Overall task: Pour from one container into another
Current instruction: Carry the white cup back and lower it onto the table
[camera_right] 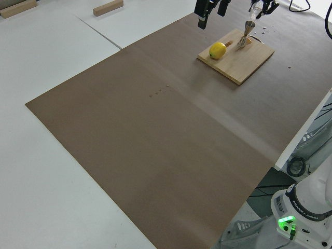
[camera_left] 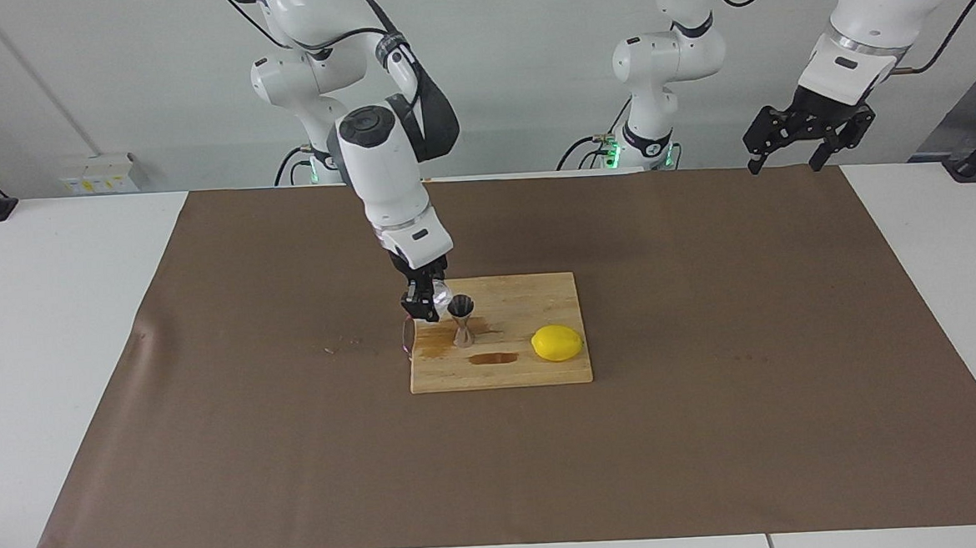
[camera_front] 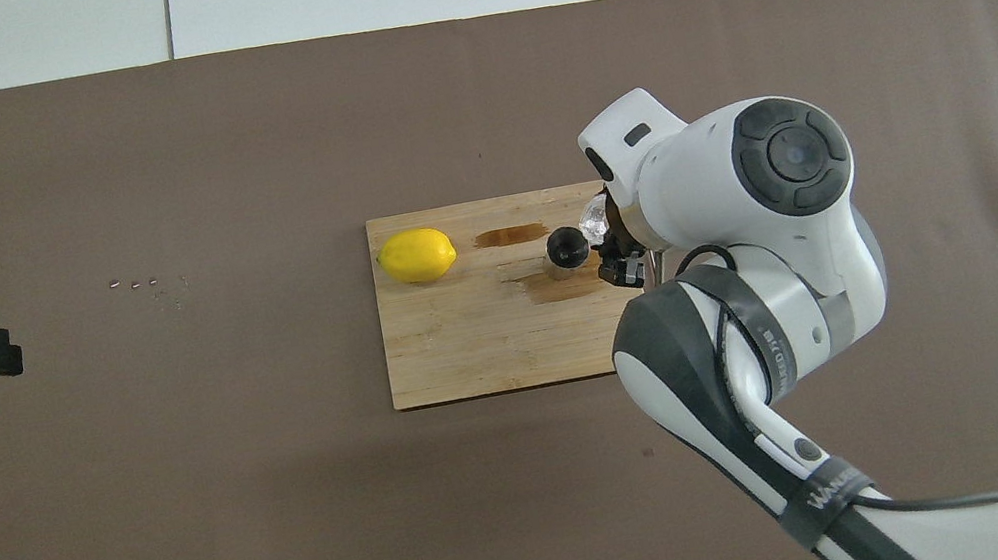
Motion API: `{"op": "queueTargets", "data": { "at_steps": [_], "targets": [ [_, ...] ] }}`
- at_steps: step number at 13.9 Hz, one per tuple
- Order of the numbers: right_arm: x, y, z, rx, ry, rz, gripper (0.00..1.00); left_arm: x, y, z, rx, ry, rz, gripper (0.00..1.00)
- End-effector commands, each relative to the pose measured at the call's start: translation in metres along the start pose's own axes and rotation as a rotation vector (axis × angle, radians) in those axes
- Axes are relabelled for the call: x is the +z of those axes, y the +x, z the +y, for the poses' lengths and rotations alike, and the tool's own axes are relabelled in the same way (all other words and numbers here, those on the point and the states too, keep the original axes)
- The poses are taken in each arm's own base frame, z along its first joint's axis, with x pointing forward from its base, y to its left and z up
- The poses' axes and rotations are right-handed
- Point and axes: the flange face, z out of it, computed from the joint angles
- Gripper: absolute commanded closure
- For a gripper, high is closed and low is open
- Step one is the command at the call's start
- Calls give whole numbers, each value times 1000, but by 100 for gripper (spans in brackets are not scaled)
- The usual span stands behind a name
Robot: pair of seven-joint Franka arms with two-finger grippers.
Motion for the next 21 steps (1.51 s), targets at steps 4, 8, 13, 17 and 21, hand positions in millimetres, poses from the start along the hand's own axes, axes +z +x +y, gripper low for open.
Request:
{"op": "queueTargets", "data": {
  "at_steps": [4, 8, 13, 17, 21],
  "targets": [
    [-9, -65, 37, 16, 43, 159, 61, 0, -9, 0, 2, -8, 1, 0],
    [2, -138, 45, 60, 77, 259, 61, 0, -9, 0, 0, -10, 1, 0],
    [43, -228, 37, 71, 88, 323, 61, 0, -9, 0, 0, -8, 0, 0],
    [70, -260, 28, 60, 54, 280, 61, 0, -9, 0, 0, -8, 1, 0],
    [92, -285, 29, 67, 50, 313, 60, 0, -9, 0, 0, -10, 0, 0]
  ]
}}
